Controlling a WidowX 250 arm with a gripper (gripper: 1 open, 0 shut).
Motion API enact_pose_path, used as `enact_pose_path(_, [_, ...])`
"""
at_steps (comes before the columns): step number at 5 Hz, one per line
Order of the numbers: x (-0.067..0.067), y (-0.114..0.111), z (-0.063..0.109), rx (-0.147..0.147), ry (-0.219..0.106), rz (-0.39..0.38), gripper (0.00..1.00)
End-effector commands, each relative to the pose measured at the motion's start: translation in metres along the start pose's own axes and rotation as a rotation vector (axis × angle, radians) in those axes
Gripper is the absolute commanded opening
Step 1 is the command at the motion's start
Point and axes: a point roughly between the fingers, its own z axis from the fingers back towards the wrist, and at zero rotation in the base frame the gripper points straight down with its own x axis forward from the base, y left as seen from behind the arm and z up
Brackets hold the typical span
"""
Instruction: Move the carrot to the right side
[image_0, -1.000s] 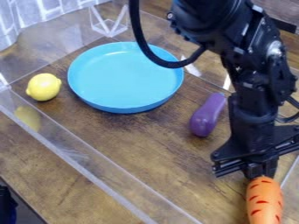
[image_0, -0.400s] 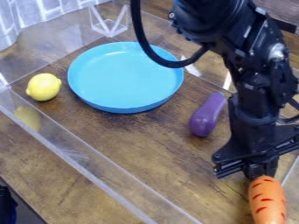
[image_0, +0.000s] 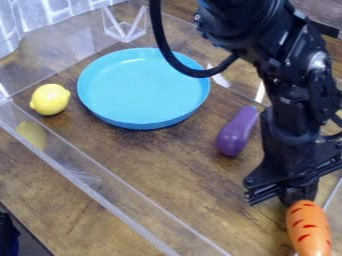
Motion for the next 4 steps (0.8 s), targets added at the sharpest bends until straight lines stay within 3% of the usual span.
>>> enact_pose_path(1, [-0.0169,0.0037,-0.0037,0.021,0.004,-0.007,0.00])
enact_pose_path(4, [-0.0268,0.0029,-0.0031,0.033,-0.004,0.023,0.00])
